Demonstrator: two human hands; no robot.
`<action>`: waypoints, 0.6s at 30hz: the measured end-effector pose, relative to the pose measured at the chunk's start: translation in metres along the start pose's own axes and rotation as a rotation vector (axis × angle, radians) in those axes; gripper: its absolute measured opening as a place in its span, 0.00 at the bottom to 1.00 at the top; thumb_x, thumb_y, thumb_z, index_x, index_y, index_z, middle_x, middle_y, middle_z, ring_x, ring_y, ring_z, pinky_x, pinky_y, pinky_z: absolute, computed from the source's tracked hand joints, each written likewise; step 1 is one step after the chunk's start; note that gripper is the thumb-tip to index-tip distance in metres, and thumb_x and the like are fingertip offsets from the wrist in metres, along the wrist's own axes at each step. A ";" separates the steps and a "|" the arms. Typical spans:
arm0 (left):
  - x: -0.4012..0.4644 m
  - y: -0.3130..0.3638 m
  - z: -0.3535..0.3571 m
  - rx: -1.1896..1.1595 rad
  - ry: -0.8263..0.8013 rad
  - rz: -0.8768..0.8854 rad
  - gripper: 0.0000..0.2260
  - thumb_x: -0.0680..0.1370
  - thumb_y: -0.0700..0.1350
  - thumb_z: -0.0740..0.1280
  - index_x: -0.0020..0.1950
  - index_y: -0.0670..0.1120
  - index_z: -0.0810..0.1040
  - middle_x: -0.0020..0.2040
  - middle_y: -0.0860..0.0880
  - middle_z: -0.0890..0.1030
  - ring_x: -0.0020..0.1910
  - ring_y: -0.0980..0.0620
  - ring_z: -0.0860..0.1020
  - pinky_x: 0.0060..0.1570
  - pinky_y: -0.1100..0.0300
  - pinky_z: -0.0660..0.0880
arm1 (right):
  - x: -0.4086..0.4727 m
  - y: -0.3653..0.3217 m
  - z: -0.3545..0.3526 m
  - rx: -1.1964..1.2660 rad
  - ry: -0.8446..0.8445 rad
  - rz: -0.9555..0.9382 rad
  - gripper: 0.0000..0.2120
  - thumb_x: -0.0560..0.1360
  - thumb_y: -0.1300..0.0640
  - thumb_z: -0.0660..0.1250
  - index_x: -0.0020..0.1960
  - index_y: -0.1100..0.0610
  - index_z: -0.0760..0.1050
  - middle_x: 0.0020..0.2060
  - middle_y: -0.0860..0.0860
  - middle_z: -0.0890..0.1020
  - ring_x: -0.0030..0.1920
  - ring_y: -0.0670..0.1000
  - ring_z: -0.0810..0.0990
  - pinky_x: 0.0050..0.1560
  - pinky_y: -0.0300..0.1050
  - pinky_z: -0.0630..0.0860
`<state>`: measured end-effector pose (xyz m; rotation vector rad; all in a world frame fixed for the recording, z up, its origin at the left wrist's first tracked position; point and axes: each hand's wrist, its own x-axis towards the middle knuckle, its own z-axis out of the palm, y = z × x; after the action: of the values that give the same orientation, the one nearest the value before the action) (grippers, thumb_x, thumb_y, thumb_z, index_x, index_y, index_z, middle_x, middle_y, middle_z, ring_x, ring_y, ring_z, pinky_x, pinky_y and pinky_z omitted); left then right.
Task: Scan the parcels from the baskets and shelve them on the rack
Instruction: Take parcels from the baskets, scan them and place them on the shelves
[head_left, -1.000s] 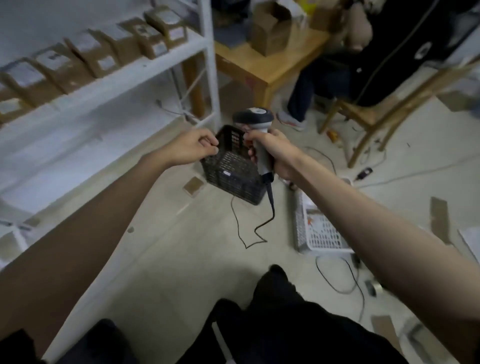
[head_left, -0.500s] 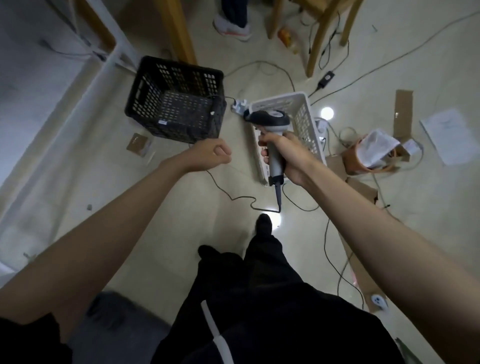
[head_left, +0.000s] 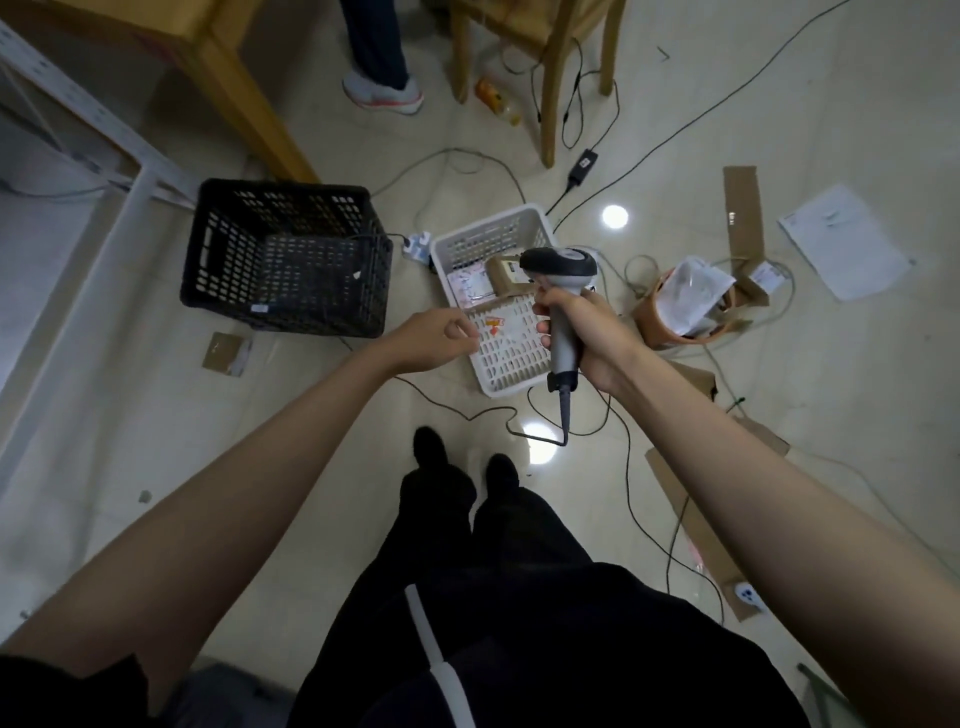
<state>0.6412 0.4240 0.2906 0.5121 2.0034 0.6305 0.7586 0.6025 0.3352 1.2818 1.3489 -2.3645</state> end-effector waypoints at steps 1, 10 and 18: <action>0.007 0.001 -0.001 0.003 -0.011 -0.001 0.09 0.80 0.49 0.68 0.59 0.50 0.80 0.54 0.51 0.79 0.52 0.52 0.78 0.47 0.58 0.73 | 0.004 -0.001 -0.003 0.012 0.008 0.002 0.08 0.80 0.67 0.61 0.59 0.60 0.69 0.38 0.53 0.73 0.34 0.48 0.70 0.37 0.42 0.66; 0.081 -0.002 -0.026 -0.026 -0.120 -0.029 0.09 0.80 0.49 0.69 0.58 0.50 0.80 0.55 0.50 0.79 0.54 0.52 0.79 0.46 0.62 0.72 | 0.058 -0.020 -0.020 0.093 0.125 0.065 0.09 0.80 0.68 0.62 0.59 0.61 0.69 0.38 0.54 0.73 0.34 0.49 0.70 0.37 0.43 0.68; 0.158 -0.016 -0.070 -0.158 -0.131 -0.018 0.02 0.80 0.45 0.69 0.49 0.51 0.81 0.48 0.56 0.83 0.50 0.59 0.82 0.54 0.59 0.77 | 0.133 -0.051 -0.003 0.143 0.225 0.117 0.10 0.79 0.68 0.62 0.60 0.62 0.70 0.38 0.54 0.74 0.33 0.49 0.71 0.37 0.43 0.69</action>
<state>0.5040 0.4879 0.2062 0.4287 1.8160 0.7195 0.6519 0.6715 0.2707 1.6618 1.1382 -2.3292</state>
